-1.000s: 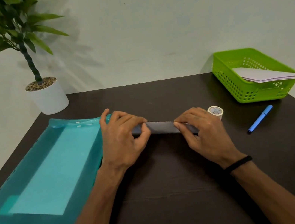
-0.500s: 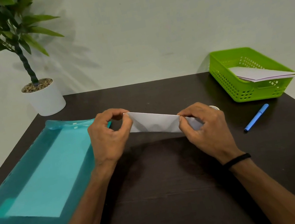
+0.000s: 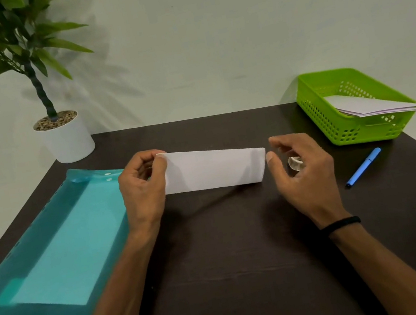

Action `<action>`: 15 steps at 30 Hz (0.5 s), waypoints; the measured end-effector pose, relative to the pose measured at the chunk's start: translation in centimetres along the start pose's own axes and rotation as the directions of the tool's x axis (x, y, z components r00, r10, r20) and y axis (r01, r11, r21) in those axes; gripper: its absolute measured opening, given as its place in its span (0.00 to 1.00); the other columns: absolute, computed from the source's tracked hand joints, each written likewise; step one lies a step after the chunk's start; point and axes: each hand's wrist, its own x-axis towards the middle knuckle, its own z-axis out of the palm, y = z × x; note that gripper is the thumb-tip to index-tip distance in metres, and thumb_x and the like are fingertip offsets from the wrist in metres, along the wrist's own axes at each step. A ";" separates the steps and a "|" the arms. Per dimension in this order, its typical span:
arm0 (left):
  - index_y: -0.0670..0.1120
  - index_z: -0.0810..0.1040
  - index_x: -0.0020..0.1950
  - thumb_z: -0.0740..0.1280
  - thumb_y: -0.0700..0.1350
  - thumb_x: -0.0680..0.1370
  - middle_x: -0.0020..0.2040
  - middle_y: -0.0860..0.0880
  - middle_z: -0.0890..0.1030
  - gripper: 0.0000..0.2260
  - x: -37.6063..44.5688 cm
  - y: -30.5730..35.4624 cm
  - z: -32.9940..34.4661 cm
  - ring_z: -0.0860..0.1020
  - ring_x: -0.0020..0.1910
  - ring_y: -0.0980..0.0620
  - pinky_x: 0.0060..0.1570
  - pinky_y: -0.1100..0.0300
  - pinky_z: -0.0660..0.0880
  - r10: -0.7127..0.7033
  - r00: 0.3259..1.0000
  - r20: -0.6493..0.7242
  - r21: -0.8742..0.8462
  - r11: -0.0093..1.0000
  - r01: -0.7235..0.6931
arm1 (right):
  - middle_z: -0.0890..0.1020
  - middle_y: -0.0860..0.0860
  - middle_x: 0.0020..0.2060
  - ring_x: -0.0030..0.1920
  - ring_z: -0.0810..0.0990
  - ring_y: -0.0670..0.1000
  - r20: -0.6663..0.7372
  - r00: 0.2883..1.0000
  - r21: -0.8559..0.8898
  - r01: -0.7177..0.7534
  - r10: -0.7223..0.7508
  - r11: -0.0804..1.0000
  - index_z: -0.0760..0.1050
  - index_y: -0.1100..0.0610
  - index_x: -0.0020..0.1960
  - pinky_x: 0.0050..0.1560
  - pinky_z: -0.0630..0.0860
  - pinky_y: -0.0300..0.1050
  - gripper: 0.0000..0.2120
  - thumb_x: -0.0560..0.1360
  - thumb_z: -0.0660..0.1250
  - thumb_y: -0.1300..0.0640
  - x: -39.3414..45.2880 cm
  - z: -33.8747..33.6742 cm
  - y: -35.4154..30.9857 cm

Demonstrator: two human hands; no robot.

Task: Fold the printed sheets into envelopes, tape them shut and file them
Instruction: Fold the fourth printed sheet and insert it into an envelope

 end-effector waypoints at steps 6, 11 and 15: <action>0.50 0.83 0.54 0.69 0.43 0.82 0.51 0.57 0.85 0.04 -1.2 0.0 1.1 0.82 0.54 0.58 0.52 0.67 0.77 0.077 0.955 0.285 -0.017 0.997 -0.075 | 0.82 0.53 0.61 0.62 0.77 0.56 0.080 0.978 -0.165 0.204 -0.193 0.965 0.83 0.58 0.63 0.64 0.72 0.50 0.13 0.78 0.72 0.60 -0.8 1.4 -0.1; 0.47 0.83 0.54 0.69 0.42 0.83 0.50 0.54 0.85 0.03 -1.0 -0.3 1.0 0.81 0.52 0.58 0.52 0.65 0.77 0.088 0.962 0.259 -0.068 0.995 -0.072 | 0.85 0.50 0.48 0.50 0.81 0.54 0.081 0.971 -0.194 0.237 -0.225 0.952 0.83 0.56 0.52 0.60 0.74 0.63 0.04 0.79 0.70 0.58 -0.7 1.3 0.2; 0.51 0.82 0.52 0.68 0.41 0.83 0.48 0.58 0.84 0.05 -0.3 -0.4 0.6 0.80 0.49 0.61 0.51 0.69 0.73 0.058 0.991 0.121 -0.125 0.991 -0.043 | 0.84 0.50 0.47 0.47 0.79 0.54 0.143 0.971 -0.157 0.213 -0.191 0.965 0.81 0.57 0.50 0.51 0.76 0.57 0.02 0.80 0.70 0.59 -0.5 1.4 0.2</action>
